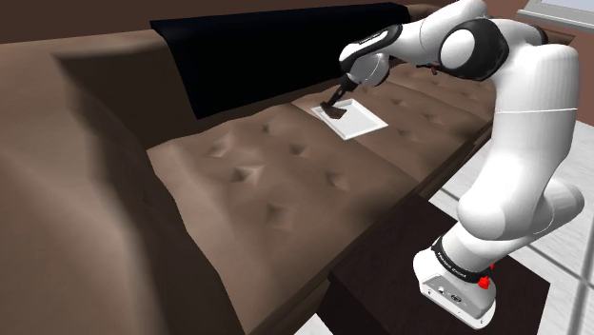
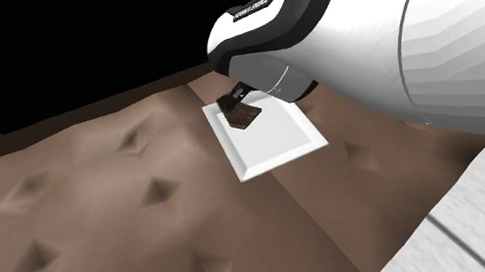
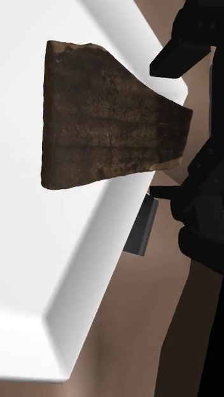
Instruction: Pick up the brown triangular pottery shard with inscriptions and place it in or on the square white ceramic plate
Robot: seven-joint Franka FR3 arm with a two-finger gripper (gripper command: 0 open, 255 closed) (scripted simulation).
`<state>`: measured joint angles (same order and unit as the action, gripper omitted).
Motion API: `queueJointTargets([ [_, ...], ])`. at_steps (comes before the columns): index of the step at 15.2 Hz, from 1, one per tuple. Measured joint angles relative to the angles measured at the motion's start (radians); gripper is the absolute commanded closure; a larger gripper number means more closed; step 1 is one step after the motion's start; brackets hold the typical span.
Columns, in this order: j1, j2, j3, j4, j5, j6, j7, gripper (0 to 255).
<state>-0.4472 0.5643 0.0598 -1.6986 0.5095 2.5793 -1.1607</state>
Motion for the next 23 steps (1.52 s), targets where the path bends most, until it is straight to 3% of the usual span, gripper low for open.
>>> queueJointTargets([
  [3, 0.037, -0.022, -0.01, -0.038, -0.021, 0.064, 0.02, 0],
  [15, 0.05, 0.057, -0.005, 0.013, -0.022, 0.103, 0.022, 0],
  [16, 0.05, 0.057, -0.005, 0.013, -0.022, 0.103, 0.022, 255],
  [23, 0.05, 0.056, -0.006, 0.014, -0.023, 0.102, 0.023, 255],
])
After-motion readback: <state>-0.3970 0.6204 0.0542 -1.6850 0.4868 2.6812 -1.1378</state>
